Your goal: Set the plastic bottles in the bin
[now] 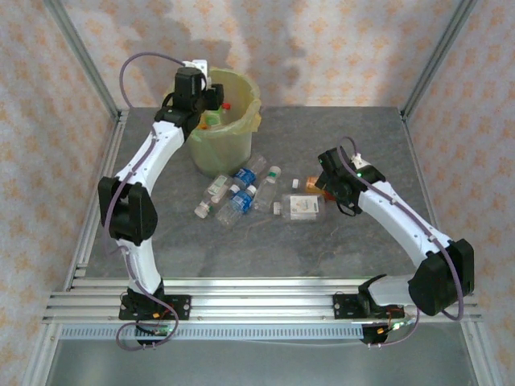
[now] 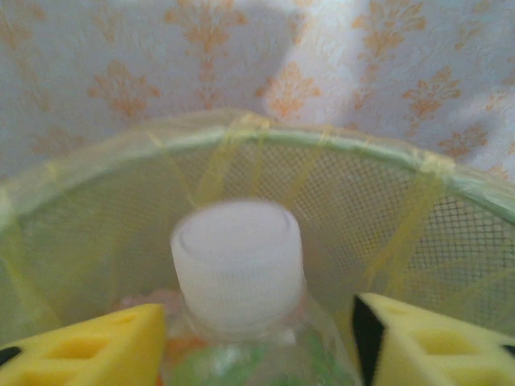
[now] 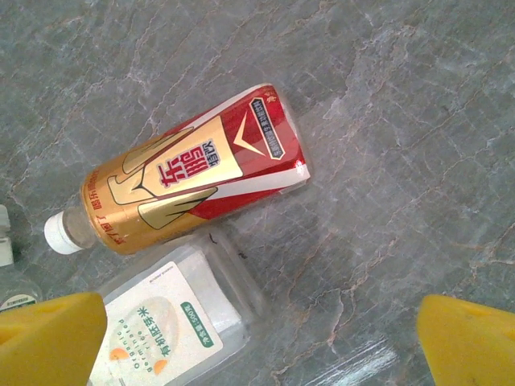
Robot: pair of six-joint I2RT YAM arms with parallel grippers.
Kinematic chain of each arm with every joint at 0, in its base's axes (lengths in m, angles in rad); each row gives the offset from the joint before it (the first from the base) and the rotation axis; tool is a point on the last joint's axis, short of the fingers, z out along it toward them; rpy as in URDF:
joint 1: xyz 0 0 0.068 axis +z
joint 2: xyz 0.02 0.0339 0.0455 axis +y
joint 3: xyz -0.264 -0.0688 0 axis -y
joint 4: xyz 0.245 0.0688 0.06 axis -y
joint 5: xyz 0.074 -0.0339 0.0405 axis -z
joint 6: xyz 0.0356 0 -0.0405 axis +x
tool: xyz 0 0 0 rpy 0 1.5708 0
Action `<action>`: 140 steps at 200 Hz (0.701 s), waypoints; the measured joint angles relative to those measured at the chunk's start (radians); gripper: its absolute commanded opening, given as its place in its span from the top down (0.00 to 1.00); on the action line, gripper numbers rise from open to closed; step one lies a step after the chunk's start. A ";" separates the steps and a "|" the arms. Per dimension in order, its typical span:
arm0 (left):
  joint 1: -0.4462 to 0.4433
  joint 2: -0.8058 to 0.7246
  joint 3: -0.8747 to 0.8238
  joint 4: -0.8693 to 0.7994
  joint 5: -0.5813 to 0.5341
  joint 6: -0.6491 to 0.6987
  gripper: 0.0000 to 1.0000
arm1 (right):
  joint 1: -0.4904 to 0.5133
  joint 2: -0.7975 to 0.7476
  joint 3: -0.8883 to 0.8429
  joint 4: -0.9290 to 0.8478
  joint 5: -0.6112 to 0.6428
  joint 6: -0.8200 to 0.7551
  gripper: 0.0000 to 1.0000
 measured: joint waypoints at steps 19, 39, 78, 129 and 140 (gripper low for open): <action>0.000 0.055 0.055 -0.029 0.019 0.002 0.11 | 0.000 0.000 -0.003 0.010 -0.014 0.000 0.01; -0.006 0.112 0.134 -0.071 0.029 0.002 0.00 | 0.000 0.000 -0.004 0.019 -0.022 0.000 0.01; -0.019 0.216 0.375 -0.179 0.019 -0.003 0.00 | 0.000 0.000 -0.006 0.024 -0.027 0.000 0.01; -0.021 0.221 0.520 -0.269 -0.040 -0.019 0.00 | 0.000 -0.011 -0.008 0.024 -0.029 0.000 0.01; -0.021 0.214 0.520 -0.293 -0.057 -0.026 0.00 | 0.000 -0.013 -0.008 0.024 -0.032 0.002 0.01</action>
